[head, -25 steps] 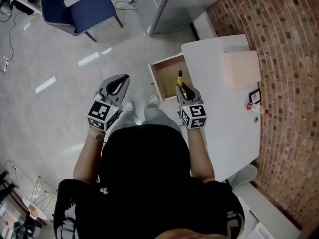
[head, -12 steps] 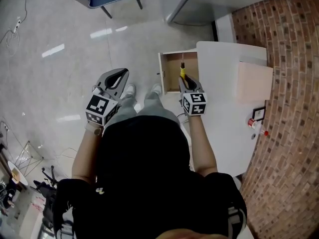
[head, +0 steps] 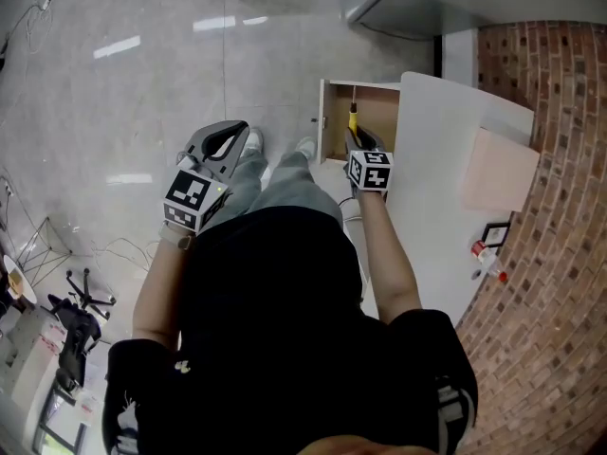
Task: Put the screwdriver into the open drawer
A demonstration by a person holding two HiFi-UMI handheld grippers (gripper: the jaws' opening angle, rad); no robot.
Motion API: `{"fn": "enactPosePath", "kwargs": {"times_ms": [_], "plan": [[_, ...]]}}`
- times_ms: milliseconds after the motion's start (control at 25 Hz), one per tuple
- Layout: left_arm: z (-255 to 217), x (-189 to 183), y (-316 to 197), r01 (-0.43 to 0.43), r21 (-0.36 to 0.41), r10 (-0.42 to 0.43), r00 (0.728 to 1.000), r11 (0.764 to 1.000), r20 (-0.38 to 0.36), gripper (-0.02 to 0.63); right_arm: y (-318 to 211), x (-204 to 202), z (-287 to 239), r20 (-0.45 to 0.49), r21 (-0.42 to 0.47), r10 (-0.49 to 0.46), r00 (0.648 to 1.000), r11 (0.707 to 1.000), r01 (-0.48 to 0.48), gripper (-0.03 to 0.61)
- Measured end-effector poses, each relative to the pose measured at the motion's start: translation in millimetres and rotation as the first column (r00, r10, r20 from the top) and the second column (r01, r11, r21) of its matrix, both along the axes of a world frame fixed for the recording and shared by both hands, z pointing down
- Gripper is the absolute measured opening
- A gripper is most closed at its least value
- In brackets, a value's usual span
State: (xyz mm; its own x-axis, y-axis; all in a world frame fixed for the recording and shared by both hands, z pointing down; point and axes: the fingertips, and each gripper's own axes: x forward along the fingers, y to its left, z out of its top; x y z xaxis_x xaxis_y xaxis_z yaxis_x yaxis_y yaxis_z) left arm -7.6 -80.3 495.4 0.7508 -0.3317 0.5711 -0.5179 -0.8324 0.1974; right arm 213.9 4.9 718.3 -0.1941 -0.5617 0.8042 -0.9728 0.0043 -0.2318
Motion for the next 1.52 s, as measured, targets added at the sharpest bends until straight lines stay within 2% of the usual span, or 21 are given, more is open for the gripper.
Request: {"fn": "enactPosePath", "kwargs": {"times_ms": [360,640,920,1200,1520], "plan": [[25,-15,4,0.084,-0.058,-0.082,0.996,0.995,0.033,0.005,1,-6,74,0.027,-0.135,-0.026,0.999,0.99,0.029,0.086],[44,-28,3,0.118,-0.076,-0.113,0.992,0.99,0.059,0.005,9,0,133,0.009,-0.243,0.009,1.0,0.97,-0.006,0.086],[68,-48,3,0.169,-0.132,-0.159,0.984,0.977,0.083,0.005,13,-3,176,0.021,-0.322,0.01,1.0,0.947,-0.003,0.086],[91,-64,6,0.198,-0.181,-0.181,0.978,0.963,0.105,0.005,9,-10,213,0.014,-0.381,-0.028,1.0,0.924,0.031,0.086],[108,-83,0,0.255,-0.207,-0.226,0.962,0.945,0.152,0.005,5,-13,239,0.011,-0.42,-0.016,1.0,0.907,0.019,0.084]]}}
